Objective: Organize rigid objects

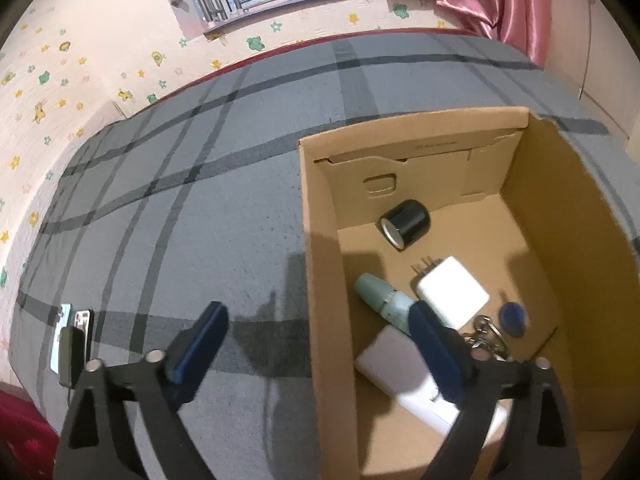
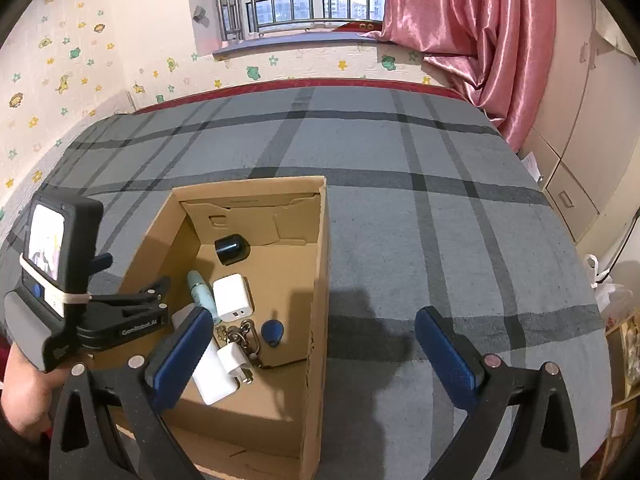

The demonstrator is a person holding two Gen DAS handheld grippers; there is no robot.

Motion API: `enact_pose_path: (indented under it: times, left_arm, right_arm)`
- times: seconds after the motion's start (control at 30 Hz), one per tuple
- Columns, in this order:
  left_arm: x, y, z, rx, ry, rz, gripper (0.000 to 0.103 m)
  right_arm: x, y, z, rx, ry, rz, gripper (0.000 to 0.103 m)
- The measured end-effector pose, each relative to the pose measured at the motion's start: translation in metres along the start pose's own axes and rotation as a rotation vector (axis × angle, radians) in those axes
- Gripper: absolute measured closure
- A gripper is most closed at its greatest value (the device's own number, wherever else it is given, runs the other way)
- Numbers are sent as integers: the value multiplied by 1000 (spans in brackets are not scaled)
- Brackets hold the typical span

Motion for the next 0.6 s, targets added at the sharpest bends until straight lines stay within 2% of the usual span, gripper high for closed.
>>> enact_pose_path:
  times: [0.07, 0.17, 0.37, 0.6]
  left_arm:
    - [3, 6, -3, 24, 7, 3, 0]
    - [10, 23, -6, 36, 18, -8, 0]
    - [19, 62, -7, 30, 64, -23, 0]
    - [37, 106, -16, 34, 65, -49, 0]
  right_arm:
    - [1, 2, 1, -4, 4, -2, 0]
    - [3, 9, 2, -6, 8, -5, 0]
    - [11, 29, 4, -20, 25, -7, 0]
    - [16, 62, 5, -14, 42, -29, 0]
Point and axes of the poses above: each gripper's, at about its wrist camera, not at the fingertips, and y roughly against the way its jaws point, z to its left, x to its underside, the point moved 5 cm from there along -y, roughly the way its jaws point, and after that the axes turned 4 degrees about -y, right-handed, at the moved point
